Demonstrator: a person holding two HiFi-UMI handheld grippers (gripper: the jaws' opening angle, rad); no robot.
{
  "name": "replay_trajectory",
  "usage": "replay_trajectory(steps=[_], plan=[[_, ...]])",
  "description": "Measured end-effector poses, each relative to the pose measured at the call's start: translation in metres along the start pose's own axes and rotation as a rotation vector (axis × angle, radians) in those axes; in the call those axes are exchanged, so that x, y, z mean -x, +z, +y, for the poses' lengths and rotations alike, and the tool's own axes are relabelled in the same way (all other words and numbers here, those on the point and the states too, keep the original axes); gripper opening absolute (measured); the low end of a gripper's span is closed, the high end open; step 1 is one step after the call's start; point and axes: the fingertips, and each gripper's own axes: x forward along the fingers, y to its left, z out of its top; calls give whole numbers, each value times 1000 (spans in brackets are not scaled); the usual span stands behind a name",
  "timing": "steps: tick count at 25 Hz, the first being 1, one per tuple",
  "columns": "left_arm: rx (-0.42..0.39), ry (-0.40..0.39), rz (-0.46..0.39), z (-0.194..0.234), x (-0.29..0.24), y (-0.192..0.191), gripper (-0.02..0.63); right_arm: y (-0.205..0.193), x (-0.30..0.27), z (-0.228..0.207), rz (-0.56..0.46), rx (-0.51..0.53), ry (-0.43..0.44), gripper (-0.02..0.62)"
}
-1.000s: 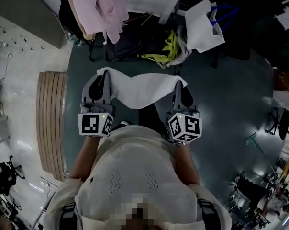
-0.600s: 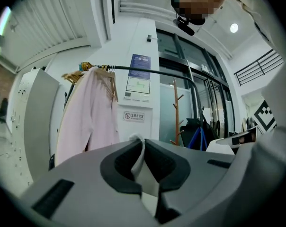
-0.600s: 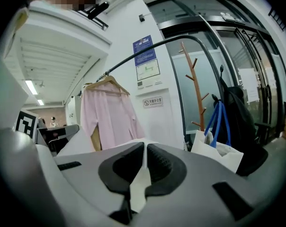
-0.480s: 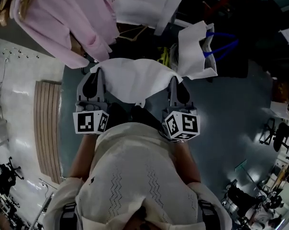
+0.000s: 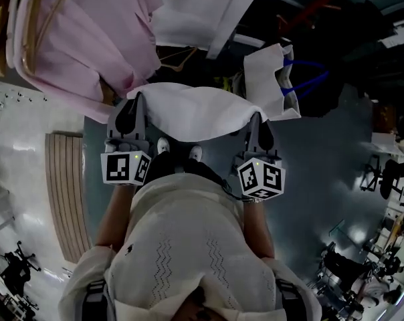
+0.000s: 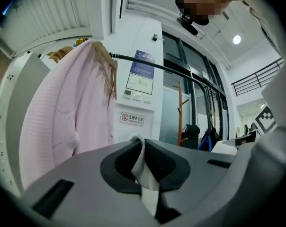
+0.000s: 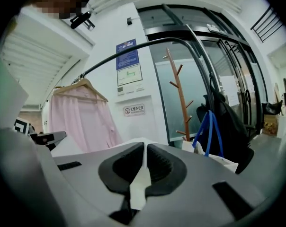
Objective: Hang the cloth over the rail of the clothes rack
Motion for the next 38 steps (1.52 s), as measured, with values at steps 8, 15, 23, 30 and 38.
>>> replay_trajectory(steps=[8, 15, 23, 30, 38], plan=[[-119, -58, 0, 13, -16, 12, 26, -2, -9, 6, 8, -9, -61, 23], [-142, -55, -28, 13, -29, 22, 27, 19, -17, 3, -34, 49, -34, 23], [-177, -63, -145, 5, -50, 70, 27, 84, -25, -9, -182, 62, -31, 23], [-255, -119, -236, 2, -71, 122, 27, 142, -36, -11, -277, 48, 53, 23], [-308, -43, -209, 10, -83, 182, 27, 199, -37, -4, -291, 58, 118, 23]])
